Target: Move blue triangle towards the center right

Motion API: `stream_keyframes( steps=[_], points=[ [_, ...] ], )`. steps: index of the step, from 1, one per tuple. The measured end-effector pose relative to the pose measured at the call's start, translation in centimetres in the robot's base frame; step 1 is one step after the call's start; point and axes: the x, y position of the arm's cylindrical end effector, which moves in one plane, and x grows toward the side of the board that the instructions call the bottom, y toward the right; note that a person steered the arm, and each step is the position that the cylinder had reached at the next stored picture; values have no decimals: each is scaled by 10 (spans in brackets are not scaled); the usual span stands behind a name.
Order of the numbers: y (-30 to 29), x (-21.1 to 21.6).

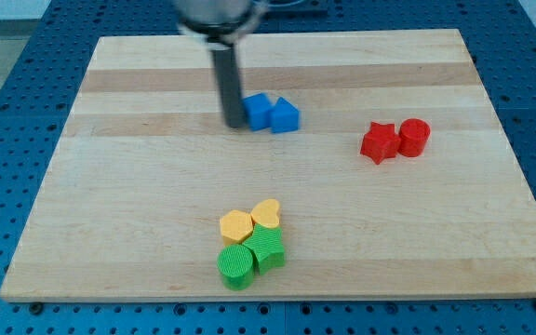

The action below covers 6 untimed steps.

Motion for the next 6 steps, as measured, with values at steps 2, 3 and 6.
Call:
stream_keyframes(
  steps=[2,3,6],
  points=[
    [30,-1],
    [13,-1],
    [96,9]
  ],
)
